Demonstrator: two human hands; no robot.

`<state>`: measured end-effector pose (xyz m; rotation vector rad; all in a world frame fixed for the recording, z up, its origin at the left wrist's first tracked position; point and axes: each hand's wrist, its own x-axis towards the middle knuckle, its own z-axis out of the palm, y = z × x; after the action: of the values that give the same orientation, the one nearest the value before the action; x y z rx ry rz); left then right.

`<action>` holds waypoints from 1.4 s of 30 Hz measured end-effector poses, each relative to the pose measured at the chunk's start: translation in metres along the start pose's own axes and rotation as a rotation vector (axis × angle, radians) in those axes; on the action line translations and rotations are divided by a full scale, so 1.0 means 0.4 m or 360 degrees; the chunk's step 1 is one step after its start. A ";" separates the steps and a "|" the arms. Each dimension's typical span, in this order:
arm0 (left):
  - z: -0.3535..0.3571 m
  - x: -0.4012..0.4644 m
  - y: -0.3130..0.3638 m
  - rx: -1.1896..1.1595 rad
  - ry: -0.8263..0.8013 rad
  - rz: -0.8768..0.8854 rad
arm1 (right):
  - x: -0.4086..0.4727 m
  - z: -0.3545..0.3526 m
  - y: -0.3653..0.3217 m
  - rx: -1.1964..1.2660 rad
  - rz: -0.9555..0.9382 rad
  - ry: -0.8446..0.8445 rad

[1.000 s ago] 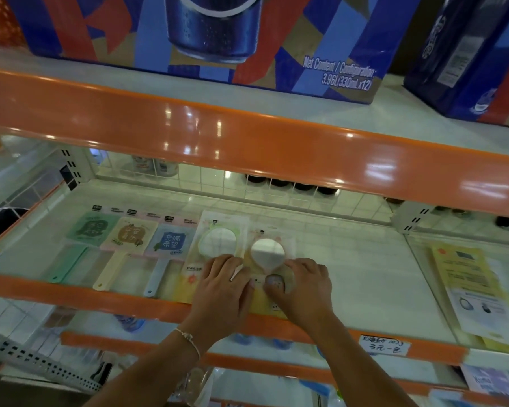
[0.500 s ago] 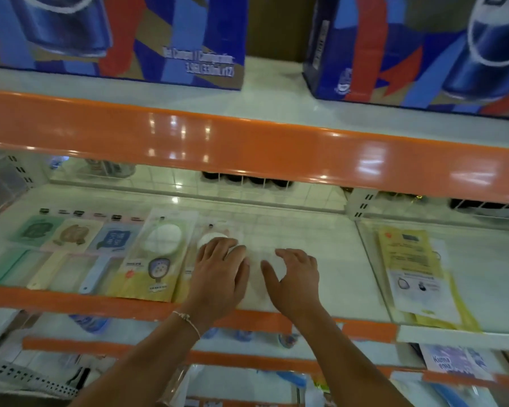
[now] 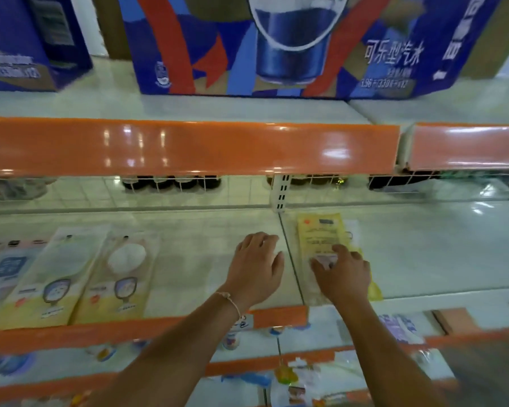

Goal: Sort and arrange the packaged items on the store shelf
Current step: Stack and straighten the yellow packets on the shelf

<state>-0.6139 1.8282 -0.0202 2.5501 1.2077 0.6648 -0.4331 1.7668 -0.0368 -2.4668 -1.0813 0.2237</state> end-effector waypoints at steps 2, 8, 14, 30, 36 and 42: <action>0.019 0.011 0.022 0.0009 -0.0035 0.0026 | 0.016 -0.016 0.021 -0.0030 0.0089 -0.0059; 0.065 0.012 0.045 0.0044 -0.0083 0.0098 | 0.050 -0.024 0.045 -0.0038 0.0071 -0.0199; 0.062 -0.030 0.015 0.0030 -0.0055 0.0082 | 0.091 -0.025 0.061 0.0246 -0.0039 -0.0350; -0.102 -0.185 -0.155 -0.0124 0.0232 -0.0385 | -0.105 0.025 -0.178 0.1492 -0.0459 -0.0873; -0.207 -0.270 -0.243 -0.0477 0.0345 -0.0649 | -0.207 0.100 -0.312 0.1540 -0.0541 -0.0961; -0.289 -0.350 -0.395 0.0130 0.0237 -0.0283 | -0.319 0.156 -0.424 0.1510 -0.0613 -0.1091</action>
<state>-0.8545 1.8215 -0.0249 2.4552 1.5194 0.7901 -0.6517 1.7957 -0.0195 -1.3115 -1.2626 1.1963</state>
